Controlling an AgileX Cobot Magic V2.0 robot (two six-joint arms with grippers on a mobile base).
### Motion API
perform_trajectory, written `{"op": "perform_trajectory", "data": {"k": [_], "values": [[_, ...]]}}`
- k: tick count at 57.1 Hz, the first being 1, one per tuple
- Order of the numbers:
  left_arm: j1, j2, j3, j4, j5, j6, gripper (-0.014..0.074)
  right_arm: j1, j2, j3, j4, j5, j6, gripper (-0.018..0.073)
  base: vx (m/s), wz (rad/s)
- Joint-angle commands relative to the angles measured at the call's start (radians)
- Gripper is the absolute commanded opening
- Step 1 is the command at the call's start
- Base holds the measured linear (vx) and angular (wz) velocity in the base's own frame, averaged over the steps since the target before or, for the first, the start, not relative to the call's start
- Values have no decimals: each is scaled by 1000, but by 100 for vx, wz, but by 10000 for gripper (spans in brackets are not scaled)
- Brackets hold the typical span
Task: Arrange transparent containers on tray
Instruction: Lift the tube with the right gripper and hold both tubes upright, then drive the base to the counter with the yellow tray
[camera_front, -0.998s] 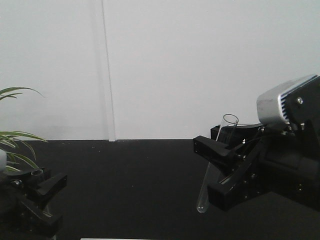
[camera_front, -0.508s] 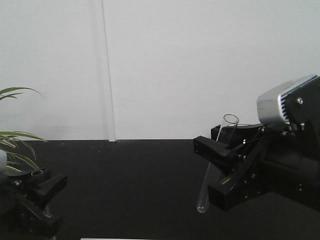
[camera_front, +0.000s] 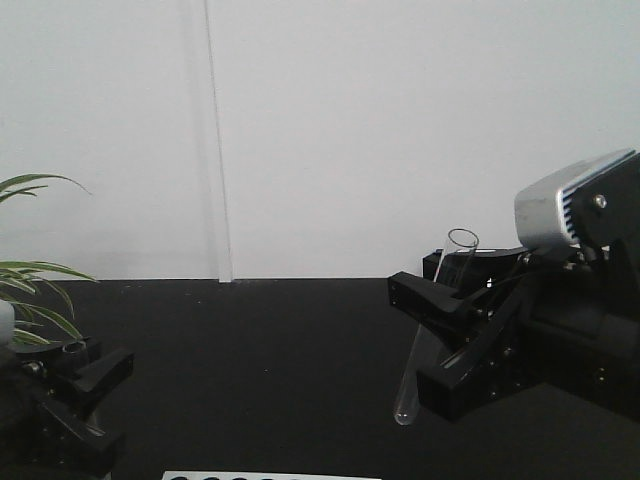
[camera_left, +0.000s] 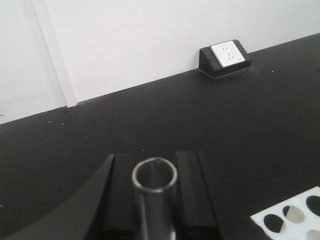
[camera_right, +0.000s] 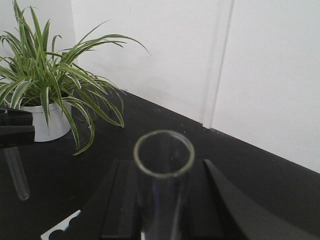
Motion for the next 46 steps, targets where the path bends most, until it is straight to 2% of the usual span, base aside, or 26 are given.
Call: {"op": "perform_trajectory", "data": {"k": [1,20,46], "values": [[-7,-14,-36,-9,-80,-4,177,-4,-18,-35,-1,-76,-9,86,-4,0],[-7,-14,-36,-9,-80,-4,177,-4,-18,-35,-1,-76,-9,86,-11,1],[-7,-14,-36,-9,-80,-4,177,-4,-18,-35,-1,-76,-9,86,-25,1]]}}
